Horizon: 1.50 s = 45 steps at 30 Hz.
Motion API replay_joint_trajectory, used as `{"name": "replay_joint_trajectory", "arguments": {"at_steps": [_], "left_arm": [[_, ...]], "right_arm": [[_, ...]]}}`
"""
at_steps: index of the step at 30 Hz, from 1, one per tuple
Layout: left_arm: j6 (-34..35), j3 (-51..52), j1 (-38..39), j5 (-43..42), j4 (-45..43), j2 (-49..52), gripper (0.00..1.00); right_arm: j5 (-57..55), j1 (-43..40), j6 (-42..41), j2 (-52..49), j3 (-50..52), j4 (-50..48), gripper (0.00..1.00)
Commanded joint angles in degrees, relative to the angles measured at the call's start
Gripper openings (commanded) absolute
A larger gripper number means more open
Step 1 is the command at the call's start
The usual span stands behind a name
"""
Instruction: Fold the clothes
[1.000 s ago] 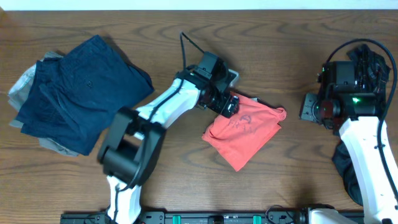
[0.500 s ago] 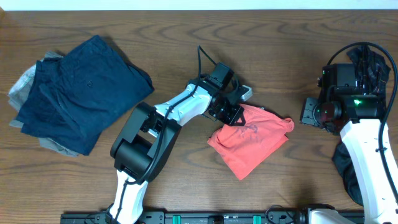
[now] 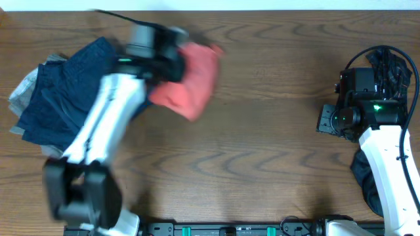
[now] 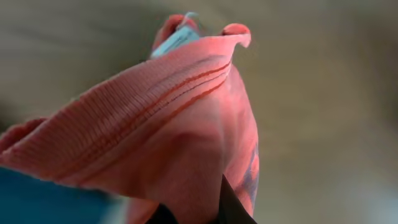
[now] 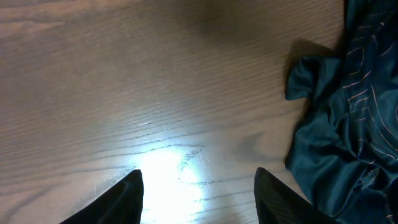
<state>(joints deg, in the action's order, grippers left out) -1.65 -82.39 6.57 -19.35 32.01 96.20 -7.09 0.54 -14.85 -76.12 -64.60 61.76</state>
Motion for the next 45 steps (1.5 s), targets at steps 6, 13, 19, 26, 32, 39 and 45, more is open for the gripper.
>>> {"name": "replay_joint_trajectory", "arguments": {"at_steps": [6,13,19,26,32,39,45], "left_arm": [[0.2,-0.6,-21.3,11.5,4.7,-4.0,0.06],[5.7,1.1,-34.5,12.3,5.2,0.2,0.87],[6.0,1.0,-38.3,-10.4,0.2,-0.8,0.98],[0.4,1.0,-29.0,-17.5,0.4,-2.8,0.98],[-2.6,1.1,-12.5,-6.1,7.5,-2.5,0.98],[4.3,1.1,-0.6,9.4,31.3,-2.4,0.98],[8.8,1.5,0.7,9.6,44.4,-4.5,0.98]], "right_arm": [[0.0,-0.2,-0.3,0.8,-0.6,0.0,0.56],[0.1,-0.2,-0.3,0.8,-0.6,0.0,0.56],[0.3,-0.2,-0.3,0.8,-0.6,0.1,0.57],[11.4,-0.1,-0.2,0.7,-0.5,-6.2,0.98],[22.1,-0.2,5.7,0.2,-0.4,-16.9,0.99],[12.9,-0.2,7.7,-0.7,-0.4,-4.2,0.99],[13.1,-0.2,5.5,1.3,-0.3,5.1,0.99]]}}
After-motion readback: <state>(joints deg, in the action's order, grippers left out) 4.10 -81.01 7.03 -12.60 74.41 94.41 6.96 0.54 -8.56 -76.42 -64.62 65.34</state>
